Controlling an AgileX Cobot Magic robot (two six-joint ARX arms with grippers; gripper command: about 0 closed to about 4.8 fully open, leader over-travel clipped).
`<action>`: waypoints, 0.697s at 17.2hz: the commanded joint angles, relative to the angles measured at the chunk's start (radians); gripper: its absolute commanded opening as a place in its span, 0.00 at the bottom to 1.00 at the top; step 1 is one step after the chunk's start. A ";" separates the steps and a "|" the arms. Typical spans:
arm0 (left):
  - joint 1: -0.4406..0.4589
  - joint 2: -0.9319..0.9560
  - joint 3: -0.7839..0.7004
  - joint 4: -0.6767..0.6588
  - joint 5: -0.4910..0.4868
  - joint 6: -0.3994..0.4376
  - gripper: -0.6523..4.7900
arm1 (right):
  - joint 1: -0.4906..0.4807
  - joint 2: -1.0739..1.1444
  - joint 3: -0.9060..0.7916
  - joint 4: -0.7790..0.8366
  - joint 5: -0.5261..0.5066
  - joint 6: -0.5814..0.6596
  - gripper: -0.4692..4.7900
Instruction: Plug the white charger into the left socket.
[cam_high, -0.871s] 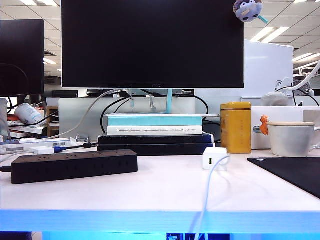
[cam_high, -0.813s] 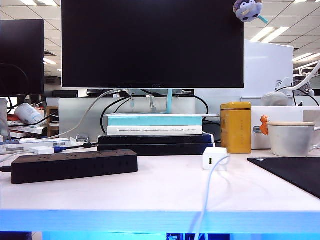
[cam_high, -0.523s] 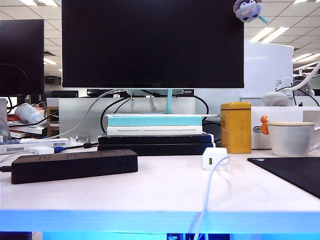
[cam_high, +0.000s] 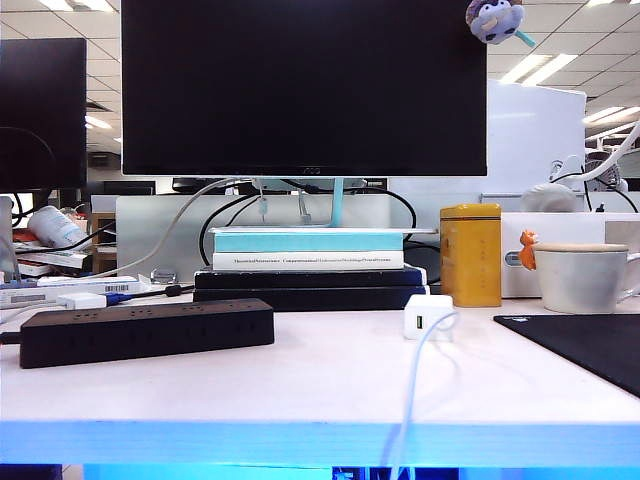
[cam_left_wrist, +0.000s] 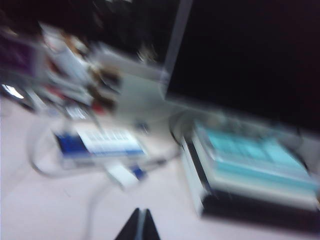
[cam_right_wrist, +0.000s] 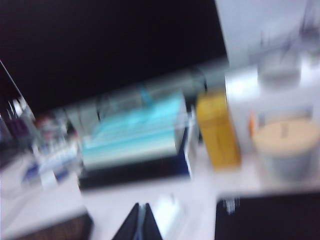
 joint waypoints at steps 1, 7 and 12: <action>0.003 0.145 0.126 0.003 -0.039 0.002 0.11 | 0.000 0.111 0.154 -0.052 0.039 0.007 0.08; 0.003 0.658 0.575 -0.008 0.158 0.116 0.11 | 0.001 0.614 0.587 -0.245 0.027 0.007 0.08; -0.003 0.869 0.750 -0.004 0.472 0.197 0.11 | 0.003 1.054 0.879 -0.326 -0.084 0.061 0.08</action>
